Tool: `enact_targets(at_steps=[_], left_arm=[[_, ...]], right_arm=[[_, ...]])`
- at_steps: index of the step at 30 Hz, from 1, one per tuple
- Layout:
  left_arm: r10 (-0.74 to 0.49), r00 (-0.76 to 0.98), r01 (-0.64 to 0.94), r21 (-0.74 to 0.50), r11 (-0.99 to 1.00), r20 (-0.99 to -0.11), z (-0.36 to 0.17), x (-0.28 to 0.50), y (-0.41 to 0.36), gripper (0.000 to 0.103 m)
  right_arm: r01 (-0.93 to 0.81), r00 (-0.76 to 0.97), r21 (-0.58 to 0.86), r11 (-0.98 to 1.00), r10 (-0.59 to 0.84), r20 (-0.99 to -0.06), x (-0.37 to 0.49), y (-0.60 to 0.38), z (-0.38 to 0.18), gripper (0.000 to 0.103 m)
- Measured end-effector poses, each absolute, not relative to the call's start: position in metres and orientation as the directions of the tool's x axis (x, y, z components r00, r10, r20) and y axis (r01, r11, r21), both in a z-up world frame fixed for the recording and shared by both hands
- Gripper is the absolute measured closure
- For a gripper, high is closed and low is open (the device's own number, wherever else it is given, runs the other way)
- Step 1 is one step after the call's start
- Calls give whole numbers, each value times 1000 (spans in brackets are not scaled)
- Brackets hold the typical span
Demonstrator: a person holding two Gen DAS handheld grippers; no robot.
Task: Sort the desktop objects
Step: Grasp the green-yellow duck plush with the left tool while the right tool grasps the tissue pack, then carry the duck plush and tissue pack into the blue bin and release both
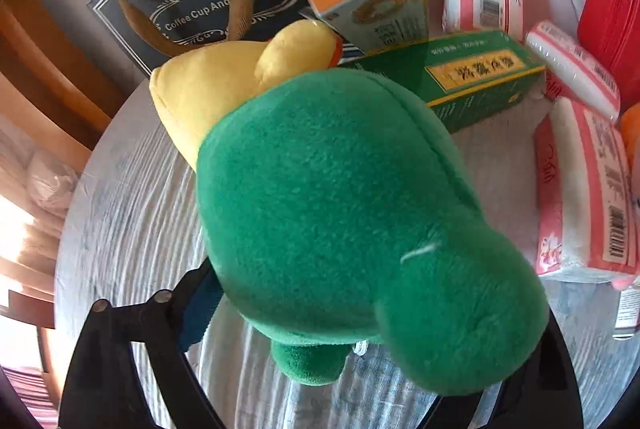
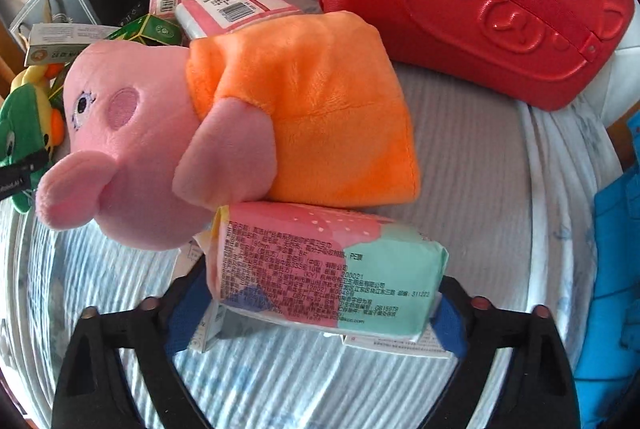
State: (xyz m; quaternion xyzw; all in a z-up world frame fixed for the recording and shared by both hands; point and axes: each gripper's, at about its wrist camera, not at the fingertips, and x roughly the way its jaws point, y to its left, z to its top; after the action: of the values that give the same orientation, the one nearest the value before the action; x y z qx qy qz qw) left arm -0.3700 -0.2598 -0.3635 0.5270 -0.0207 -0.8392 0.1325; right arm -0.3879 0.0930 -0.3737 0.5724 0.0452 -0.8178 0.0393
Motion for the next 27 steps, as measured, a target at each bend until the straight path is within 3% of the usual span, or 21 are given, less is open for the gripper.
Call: enact_targets(at_steps=[1,4,27], left_arm=[[-222,-434,207,144,-968,-873,-360,-364,-264,29],[-182,-484,200,95,-975,-856,-353,-342,-269,38],[-106,-543,103,59,-993,-833,-288,-138,-230,40]], right_arm=[[112,-345,-30,-993,-10,-939,-387,94,-372,24],[125,-343,-32,-992,-13,-939,-383,93,-370,26],[181,-341,65,-981,-125,-932,-233,95,-326,27]])
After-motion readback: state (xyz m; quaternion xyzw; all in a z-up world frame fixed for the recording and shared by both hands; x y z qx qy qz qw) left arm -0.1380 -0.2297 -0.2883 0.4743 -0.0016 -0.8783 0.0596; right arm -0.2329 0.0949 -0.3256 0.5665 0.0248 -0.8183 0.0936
